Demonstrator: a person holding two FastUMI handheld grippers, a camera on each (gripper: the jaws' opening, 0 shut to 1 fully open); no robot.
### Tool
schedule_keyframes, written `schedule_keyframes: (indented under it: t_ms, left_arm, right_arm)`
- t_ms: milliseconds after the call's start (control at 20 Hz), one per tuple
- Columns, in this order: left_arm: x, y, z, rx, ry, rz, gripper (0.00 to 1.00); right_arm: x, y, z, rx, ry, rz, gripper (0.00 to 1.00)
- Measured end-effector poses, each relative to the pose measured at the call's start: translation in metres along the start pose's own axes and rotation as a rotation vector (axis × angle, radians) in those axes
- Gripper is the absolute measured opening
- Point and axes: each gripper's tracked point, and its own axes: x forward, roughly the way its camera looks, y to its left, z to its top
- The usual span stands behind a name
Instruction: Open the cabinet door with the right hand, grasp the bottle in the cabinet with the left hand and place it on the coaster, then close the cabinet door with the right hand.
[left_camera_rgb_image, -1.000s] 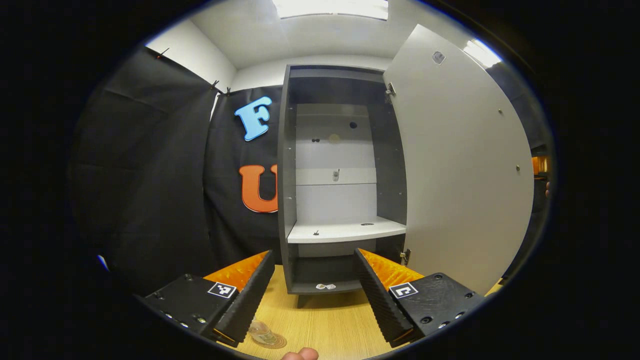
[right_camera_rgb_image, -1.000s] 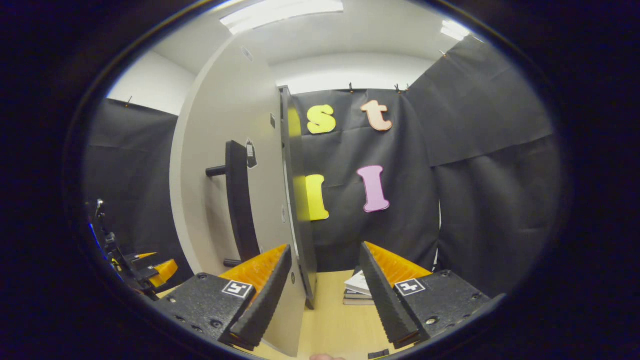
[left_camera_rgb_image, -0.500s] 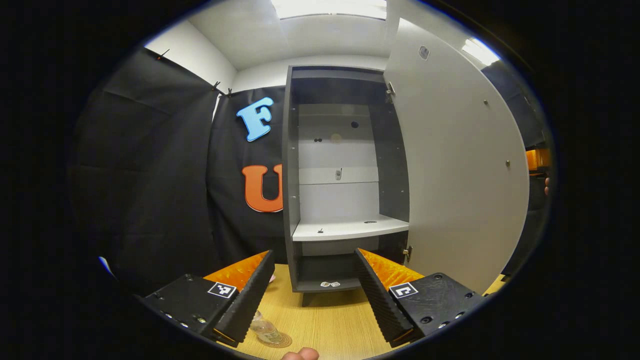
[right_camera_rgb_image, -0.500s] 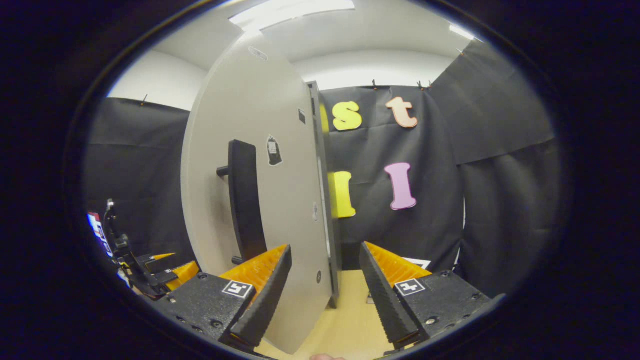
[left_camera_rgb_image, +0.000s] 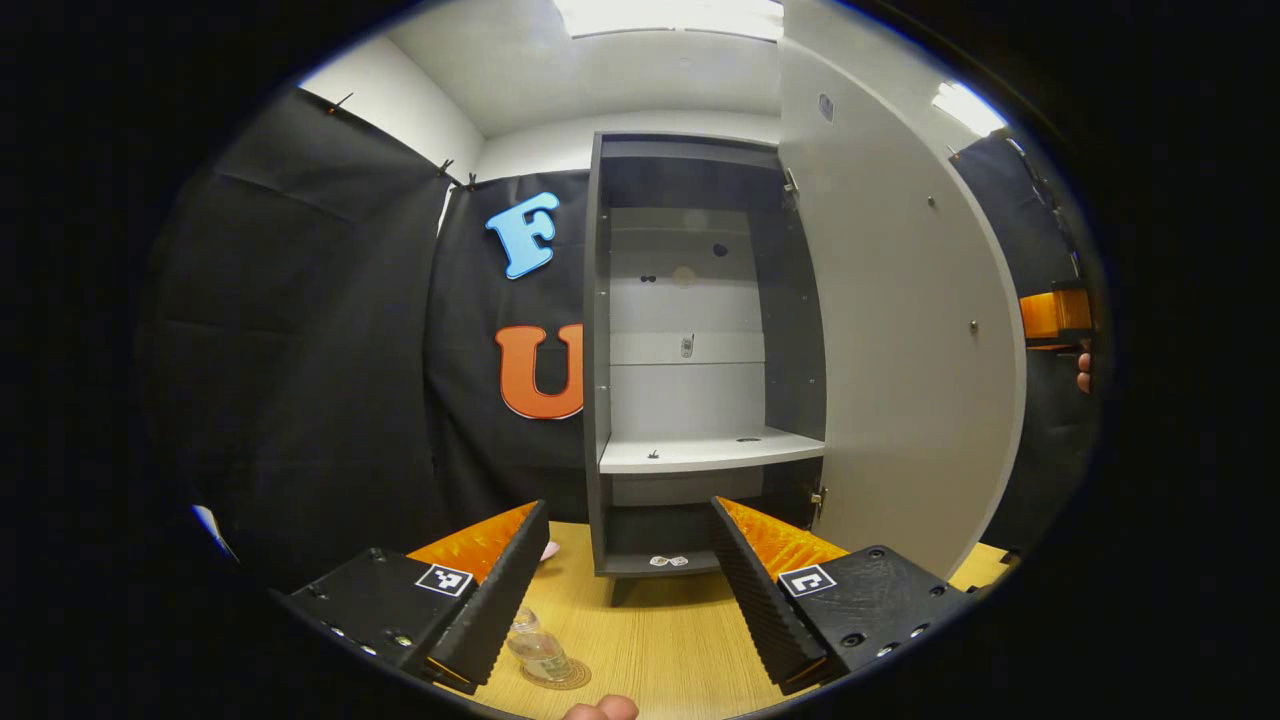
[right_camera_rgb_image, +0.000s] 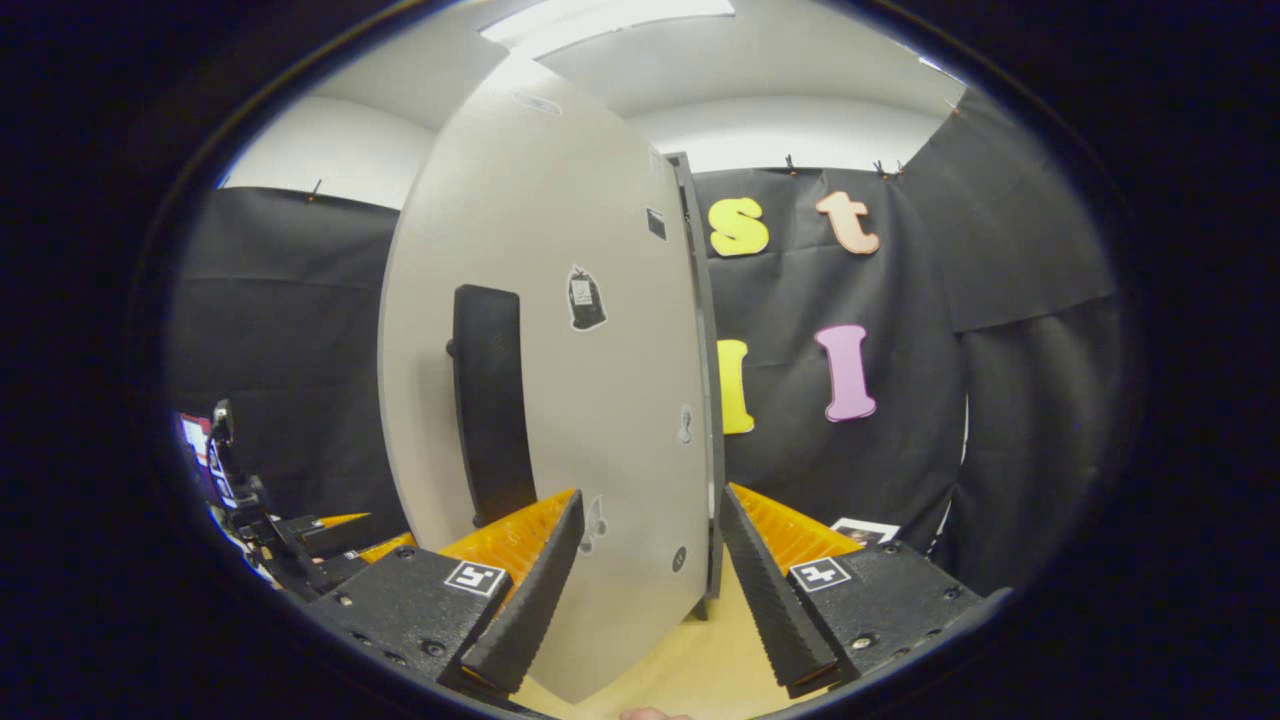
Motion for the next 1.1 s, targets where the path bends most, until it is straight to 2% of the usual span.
schedule_keyframes:
  t_ms: [550,800,850,1050,1100]
  left_arm:
    - [-0.007,0.025,-0.002,-0.018,-0.008,0.014,0.95]
    - [-0.003,0.036,-0.007,-0.029,-0.004,0.022,0.95]
    - [-0.004,0.039,-0.008,-0.031,-0.004,0.026,0.95]
    - [-0.002,0.050,-0.016,-0.039,0.007,0.038,0.95]
    - [-0.001,0.052,-0.017,-0.037,0.007,0.040,0.95]
  right_arm:
    - [0.041,0.057,0.006,-0.027,-0.001,0.106,0.89]
    - [0.079,0.097,0.003,-0.042,0.009,0.167,0.89]
    - [0.066,0.114,0.006,-0.048,0.013,0.178,0.89]
    - [0.113,0.152,0.003,-0.077,0.012,0.222,0.90]
    - [0.125,0.159,0.002,-0.089,0.006,0.221,0.87]
